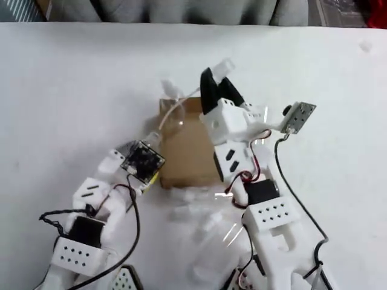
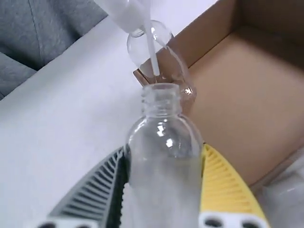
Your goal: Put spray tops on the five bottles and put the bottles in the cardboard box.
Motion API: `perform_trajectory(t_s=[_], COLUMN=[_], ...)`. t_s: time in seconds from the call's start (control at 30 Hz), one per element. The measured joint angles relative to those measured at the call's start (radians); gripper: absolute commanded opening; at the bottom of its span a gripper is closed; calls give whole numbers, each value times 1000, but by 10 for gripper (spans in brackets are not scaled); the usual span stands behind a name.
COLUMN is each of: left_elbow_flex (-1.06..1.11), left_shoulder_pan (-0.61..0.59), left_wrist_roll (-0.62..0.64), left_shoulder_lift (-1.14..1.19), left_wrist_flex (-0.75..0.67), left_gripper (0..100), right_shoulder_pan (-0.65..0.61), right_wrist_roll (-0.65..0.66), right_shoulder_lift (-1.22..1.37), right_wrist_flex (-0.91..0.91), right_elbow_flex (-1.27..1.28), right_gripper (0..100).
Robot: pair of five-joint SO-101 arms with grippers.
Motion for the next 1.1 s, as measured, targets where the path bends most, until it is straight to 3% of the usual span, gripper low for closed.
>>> perform_trajectory(t_s=[0.2, 0.5, 1.1], left_elbow_flex=[14, 15, 15], left_shoulder_pan=[0, 0, 0], left_wrist_roll=[-6, -6, -6], left_shoulder_lift=[-2, -2, -2], left_wrist_flex=[0, 0, 0], left_gripper=[23, 23, 23], right_shoulder_pan=[2, -25, -23], right_wrist_roll=[0, 0, 0], right_shoulder_lift=[-52, -201, -61], right_wrist_flex=[12, 183, 143], right_elbow_flex=[0, 0, 0], right_gripper=[16, 18, 17])
